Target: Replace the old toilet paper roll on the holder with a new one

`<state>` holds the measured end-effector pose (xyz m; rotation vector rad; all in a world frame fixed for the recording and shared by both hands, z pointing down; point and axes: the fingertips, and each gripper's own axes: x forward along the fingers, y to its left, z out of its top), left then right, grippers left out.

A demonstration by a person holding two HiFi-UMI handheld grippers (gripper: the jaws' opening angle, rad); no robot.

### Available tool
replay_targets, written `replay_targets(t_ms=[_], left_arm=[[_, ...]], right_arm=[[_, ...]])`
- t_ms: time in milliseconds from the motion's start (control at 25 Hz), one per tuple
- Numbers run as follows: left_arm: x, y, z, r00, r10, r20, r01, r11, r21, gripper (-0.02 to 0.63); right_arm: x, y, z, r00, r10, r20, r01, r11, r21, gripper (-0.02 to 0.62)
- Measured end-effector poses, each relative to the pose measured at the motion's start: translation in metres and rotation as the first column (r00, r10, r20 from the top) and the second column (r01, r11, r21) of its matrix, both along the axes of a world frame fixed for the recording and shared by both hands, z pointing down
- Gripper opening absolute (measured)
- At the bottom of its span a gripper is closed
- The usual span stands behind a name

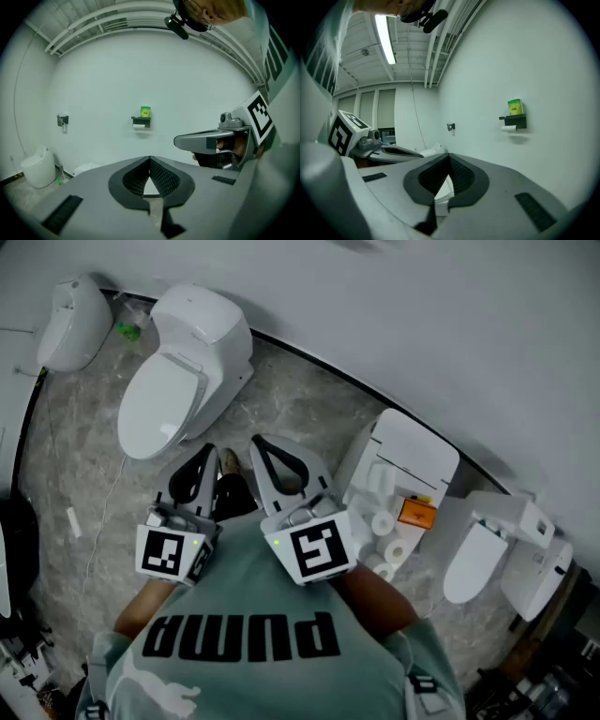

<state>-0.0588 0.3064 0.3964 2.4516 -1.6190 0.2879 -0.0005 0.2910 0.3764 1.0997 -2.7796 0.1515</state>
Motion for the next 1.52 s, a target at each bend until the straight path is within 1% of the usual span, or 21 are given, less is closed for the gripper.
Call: replay_targets(t_ms=[160, 320, 480, 600, 720, 800, 880, 1000, 1200, 1360, 1520], left_arm=[[0.003, -0.001, 0.000, 1.000, 0.004, 0.002, -0.004, 1.000, 0.009, 0.003], [0.002, 0.001, 0.005, 0.999, 0.012, 0.040, -0.010, 0.999, -0.053, 0.003], [0.009, -0.006, -0.002, 1.000, 0.024, 0.003, -0.024, 1.000, 0.011, 0.003], [0.011, -0.008, -0.001, 0.999, 0.033, 0.005, -0.033, 0.999, 0.004, 0.003], [0.013, -0.007, 0.003, 0.999, 0.039, 0.017, -0.039, 0.999, -0.023, 0.003], [0.014, -0.009, 0.002, 0.999, 0.041, 0.010, -0.040, 0.999, -0.016, 0.003], [0.014, -0.009, 0.003, 0.999, 0.042, 0.013, -0.042, 0.999, -0.025, 0.003], [0.013, -0.009, 0.003, 0.999, 0.040, -0.002, -0.040, 0.999, -0.008, 0.003], [0.005, -0.009, 0.006, 1.000, 0.030, -0.010, -0.030, 1.000, -0.006, 0.003], [-0.009, -0.012, 0.011, 0.999, 0.033, 0.010, -0.032, 0.998, -0.050, 0.003], [-0.024, -0.027, 0.005, 0.999, 0.049, -0.011, -0.050, 0.999, -0.016, 0.003]], right_arm=[[0.003, 0.000, -0.001, 1.000, -0.002, 0.001, 0.002, 1.000, 0.011, 0.003], [0.004, -0.002, -0.001, 1.000, 0.006, -0.001, -0.006, 1.000, 0.014, 0.003], [0.009, -0.006, 0.000, 0.999, 0.025, 0.020, -0.025, 1.000, -0.009, 0.004], [0.012, -0.008, -0.001, 0.998, 0.034, 0.050, -0.033, 0.999, -0.027, 0.005], [0.014, -0.009, -0.001, 0.998, 0.042, 0.048, -0.041, 0.999, -0.025, 0.004], [0.015, -0.010, -0.001, 0.998, 0.047, 0.044, -0.046, 0.999, -0.022, 0.005], [0.016, -0.011, -0.001, 0.998, 0.051, 0.044, -0.050, 0.998, -0.024, 0.005], [0.015, -0.011, 0.001, 0.997, 0.057, 0.050, -0.055, 0.998, -0.030, 0.004], [0.008, -0.012, 0.004, 0.998, 0.052, 0.046, -0.051, 0.998, -0.030, 0.005], [-0.004, -0.016, 0.003, 0.997, 0.058, 0.044, -0.057, 0.998, -0.023, 0.005], [-0.019, -0.028, -0.001, 0.996, 0.077, 0.042, -0.077, 0.997, -0.011, 0.005]])
